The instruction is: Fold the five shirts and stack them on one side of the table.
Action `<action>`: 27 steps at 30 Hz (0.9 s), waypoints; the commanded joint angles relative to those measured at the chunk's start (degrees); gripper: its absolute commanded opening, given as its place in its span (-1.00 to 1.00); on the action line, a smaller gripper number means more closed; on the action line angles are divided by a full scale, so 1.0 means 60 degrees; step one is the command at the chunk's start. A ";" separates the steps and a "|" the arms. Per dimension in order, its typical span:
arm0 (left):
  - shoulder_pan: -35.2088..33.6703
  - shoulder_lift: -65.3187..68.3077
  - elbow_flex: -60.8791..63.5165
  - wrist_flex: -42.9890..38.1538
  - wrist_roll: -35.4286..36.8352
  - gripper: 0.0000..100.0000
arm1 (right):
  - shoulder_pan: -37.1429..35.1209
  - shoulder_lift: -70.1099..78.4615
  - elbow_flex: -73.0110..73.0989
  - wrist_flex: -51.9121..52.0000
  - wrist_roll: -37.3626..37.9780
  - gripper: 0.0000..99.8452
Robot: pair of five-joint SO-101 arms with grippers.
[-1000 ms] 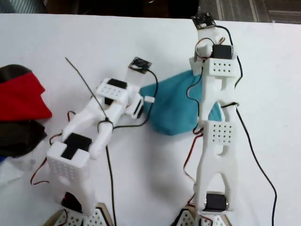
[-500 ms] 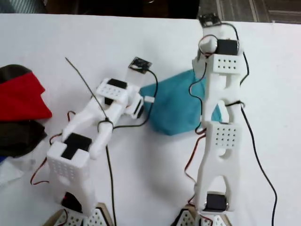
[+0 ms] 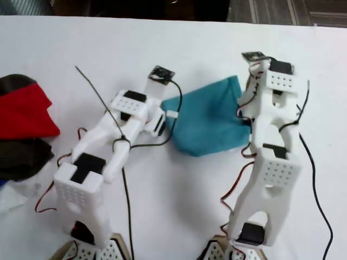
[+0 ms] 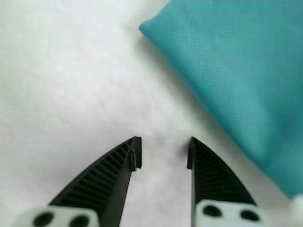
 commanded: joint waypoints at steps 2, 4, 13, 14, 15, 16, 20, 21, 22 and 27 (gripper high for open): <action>0.0073 0.0015 -0.0212 -0.0132 -0.0059 -0.65 | -0.0139 -0.1106 -0.0147 -0.0388 0.0015 -0.96; 0.0073 0.0015 -0.0212 -0.0132 -0.0059 -0.65 | -0.0403 -0.1399 -0.0542 -0.0256 0.0000 -0.96; 0.0059 0.0015 -0.0212 -0.0132 -0.0059 -0.65 | -0.0901 -0.0960 -0.0967 -0.0930 -0.0322 -0.44; 0.0059 0.0015 -0.0212 -0.0132 -0.0059 -0.65 | -0.0901 -0.0755 -0.0967 -0.1033 -0.0322 -0.42; 0.0059 0.0015 -0.0212 -0.0132 -0.0044 -0.65 | -0.0916 -0.0549 -0.0982 -0.1121 -0.0322 -0.41; 0.0059 0.0015 -0.0212 -0.0132 -0.0044 -0.65 | -0.0916 -0.0374 -0.0982 -0.1253 -0.0322 -0.41; 0.0059 0.0015 -0.0212 -0.0132 -0.0088 -0.65 | -0.0886 0.0359 -0.0982 -0.1751 -0.0308 -0.41; 0.0059 0.0015 -0.0212 -0.0117 -0.0088 -0.65 | -0.0916 0.0549 -0.0982 -0.1839 -0.0308 -0.41; 0.0059 0.0015 -0.0212 -0.0117 -0.0103 -0.65 | -0.0960 0.0755 -0.0982 -0.1897 -0.0308 -0.41; 0.0059 0.0015 -0.0212 -0.0117 -0.0103 -0.65 | -0.1326 0.1648 -0.0982 -0.2278 -0.0308 -0.41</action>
